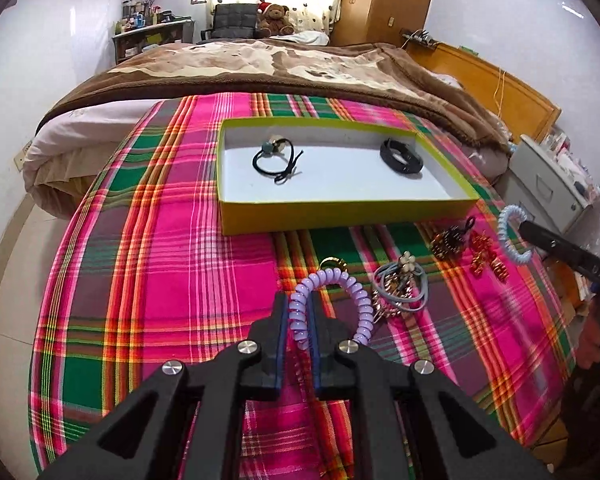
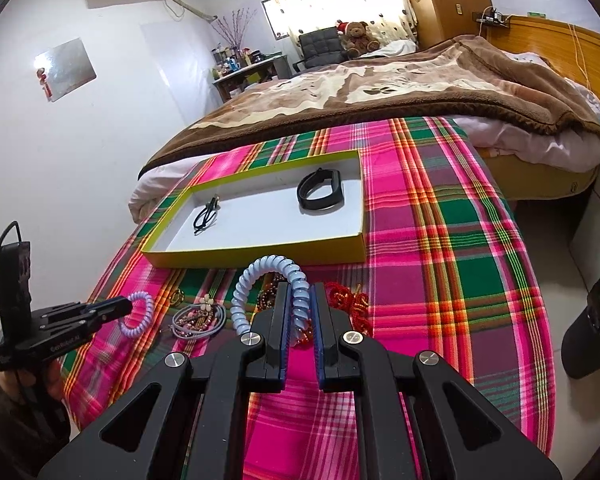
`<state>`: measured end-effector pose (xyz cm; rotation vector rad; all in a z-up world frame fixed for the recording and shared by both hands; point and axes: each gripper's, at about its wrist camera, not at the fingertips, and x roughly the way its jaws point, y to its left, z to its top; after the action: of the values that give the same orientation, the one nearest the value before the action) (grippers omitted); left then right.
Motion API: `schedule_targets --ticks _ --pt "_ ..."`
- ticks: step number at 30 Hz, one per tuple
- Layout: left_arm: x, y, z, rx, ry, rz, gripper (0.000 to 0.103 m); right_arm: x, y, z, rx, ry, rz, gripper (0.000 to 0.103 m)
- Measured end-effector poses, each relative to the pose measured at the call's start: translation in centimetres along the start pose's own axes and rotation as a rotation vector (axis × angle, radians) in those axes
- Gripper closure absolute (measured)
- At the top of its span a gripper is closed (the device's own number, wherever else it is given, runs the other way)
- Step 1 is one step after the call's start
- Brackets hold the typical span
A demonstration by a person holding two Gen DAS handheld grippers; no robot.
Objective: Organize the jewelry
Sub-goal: 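Grasp the lavender coiled hair tie with the left tool, then lower both coiled hair ties into the tray and open both tools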
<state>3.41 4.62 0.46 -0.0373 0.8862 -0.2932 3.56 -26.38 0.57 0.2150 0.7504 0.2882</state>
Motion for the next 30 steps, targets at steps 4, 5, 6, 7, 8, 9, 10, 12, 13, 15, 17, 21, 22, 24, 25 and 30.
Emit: schedule_targets --ticks 4,5,6,7,8,9,10,12,13,15,17,21,22,24,25,30 --pt "-0.2 0.6 0.8 -0.020 -0.012 0.013 0.093 0.1 0.4 1.0 0.001 -0.010 -0.002 0.093" --pt "-0.3 0.8 1.0 -0.027 -0.015 0.007 0.093 0.2 0.5 1.2 -0.001 -0.011 -0.002 0.093" --pt "-0.4 0.9 1.3 -0.033 -0.021 0.006 0.093 0.4 0.6 1.6 -0.004 -0.011 -0.005 0.093" --pt "-0.5 1.0 1.6 -0.039 -0.028 0.009 0.093 0.6 0.8 2.0 -0.009 -0.010 -0.010 0.093" --pt "-0.5 1.1 1.8 -0.042 -0.035 0.009 0.093 0.9 1.0 2.4 -0.014 -0.010 -0.011 0.093" --pt "-0.6 1.2 2.1 -0.046 -0.039 0.006 0.093 1.1 1.1 2.7 -0.018 -0.008 -0.011 0.093" --pt "-0.6 1.3 2.4 -0.052 -0.045 0.005 0.093 1.4 1.3 3.2 -0.022 -0.008 -0.013 0.093" --pt "-0.5 1.5 3.1 -0.055 -0.052 0.006 0.093 2.1 1.5 4.1 -0.026 -0.006 -0.012 0.093" --pt "-0.3 1.6 3.5 -0.062 -0.054 0.006 0.093 2.5 1.6 4.4 -0.026 -0.004 -0.015 0.093" --pt "0.0 1.9 4.3 -0.068 -0.059 0.001 0.093 3.4 1.8 5.3 -0.028 -0.002 -0.021 0.093" --pt "0.4 2.4 5.1 -0.085 -0.059 -0.002 0.093 4.4 2.1 6.2 -0.037 0.009 -0.035 0.093" --pt "1.5 2.8 6.5 -0.100 -0.063 -0.011 0.093 6.6 2.4 7.6 -0.043 0.037 -0.031 0.093" --pt "1.8 2.9 6.9 -0.103 -0.062 -0.015 0.093 7.2 2.5 7.9 -0.043 0.043 -0.035 0.093" --pt "2.6 3.0 7.5 -0.108 -0.049 -0.033 0.093 8.4 2.5 8.7 -0.038 0.053 -0.041 0.093" --pt "3.1 3.1 7.8 -0.114 -0.041 -0.034 0.093 8.8 2.5 9.0 -0.034 0.056 -0.041 0.093" --pt "5.0 3.1 8.7 -0.106 -0.012 -0.043 0.093 11.9 2.8 10.2 -0.034 0.102 -0.046 0.093"
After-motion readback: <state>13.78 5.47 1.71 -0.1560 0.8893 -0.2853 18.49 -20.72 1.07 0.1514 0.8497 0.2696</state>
